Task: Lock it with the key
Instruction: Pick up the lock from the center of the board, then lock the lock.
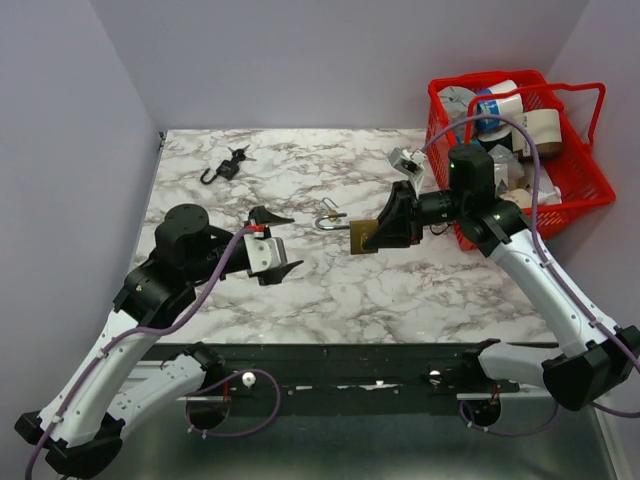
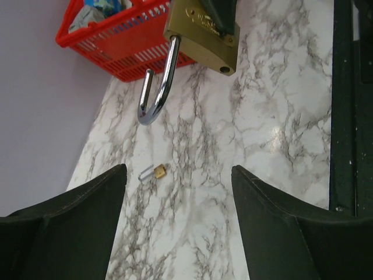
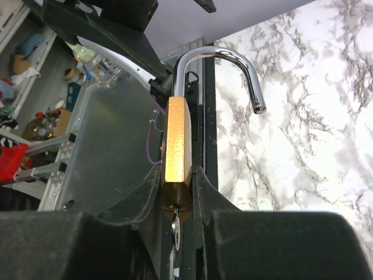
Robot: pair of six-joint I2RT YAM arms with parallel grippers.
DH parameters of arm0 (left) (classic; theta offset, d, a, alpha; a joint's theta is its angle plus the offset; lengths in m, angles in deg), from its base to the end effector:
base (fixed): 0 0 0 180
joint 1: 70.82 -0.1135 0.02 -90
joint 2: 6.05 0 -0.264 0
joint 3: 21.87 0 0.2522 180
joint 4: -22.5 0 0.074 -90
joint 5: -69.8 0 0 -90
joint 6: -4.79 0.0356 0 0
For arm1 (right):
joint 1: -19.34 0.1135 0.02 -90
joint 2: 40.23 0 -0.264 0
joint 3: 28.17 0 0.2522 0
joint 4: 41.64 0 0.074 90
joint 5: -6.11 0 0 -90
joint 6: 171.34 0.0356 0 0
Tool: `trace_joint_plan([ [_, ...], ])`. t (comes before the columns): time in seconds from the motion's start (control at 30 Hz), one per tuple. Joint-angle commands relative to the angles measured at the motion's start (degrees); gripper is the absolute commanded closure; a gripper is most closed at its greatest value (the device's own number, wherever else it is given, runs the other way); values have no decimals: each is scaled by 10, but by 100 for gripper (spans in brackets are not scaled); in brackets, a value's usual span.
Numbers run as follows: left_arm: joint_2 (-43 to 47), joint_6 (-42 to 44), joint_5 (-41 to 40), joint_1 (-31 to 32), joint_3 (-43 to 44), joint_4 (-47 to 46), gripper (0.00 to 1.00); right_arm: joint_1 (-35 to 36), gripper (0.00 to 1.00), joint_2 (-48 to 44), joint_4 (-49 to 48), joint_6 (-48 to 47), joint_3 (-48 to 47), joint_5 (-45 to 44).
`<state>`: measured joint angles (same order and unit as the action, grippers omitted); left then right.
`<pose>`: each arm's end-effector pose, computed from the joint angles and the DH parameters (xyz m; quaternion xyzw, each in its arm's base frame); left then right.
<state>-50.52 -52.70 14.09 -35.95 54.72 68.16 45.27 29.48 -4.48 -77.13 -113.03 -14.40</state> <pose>0.1081 -0.0998 0.4083 0.5682 0.5234 -0.2437 0.5864 0.2121 0.1402 0.3946 -0.4413 0.6090 0.5757 0.3208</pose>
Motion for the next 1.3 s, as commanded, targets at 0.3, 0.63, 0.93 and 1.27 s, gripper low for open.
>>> trace_joint_plan([
  [0.3, -51, -4, -11, 72, 29, -108, 29, 26, 99, -43, -48, -86, -14, 47],
  [0.63, -68, 19, -69, 128, 31, -98, 54, 45, 99, -60, -49, -84, -12, 54],
  [0.93, -56, 15, -82, 128, 29, -63, 49, 49, 99, -69, -50, -86, -11, 45],
  [1.27, -65, -53, 36, 128, 68, -38, 88, 50, 99, -79, -72, -101, 2, 6],
])
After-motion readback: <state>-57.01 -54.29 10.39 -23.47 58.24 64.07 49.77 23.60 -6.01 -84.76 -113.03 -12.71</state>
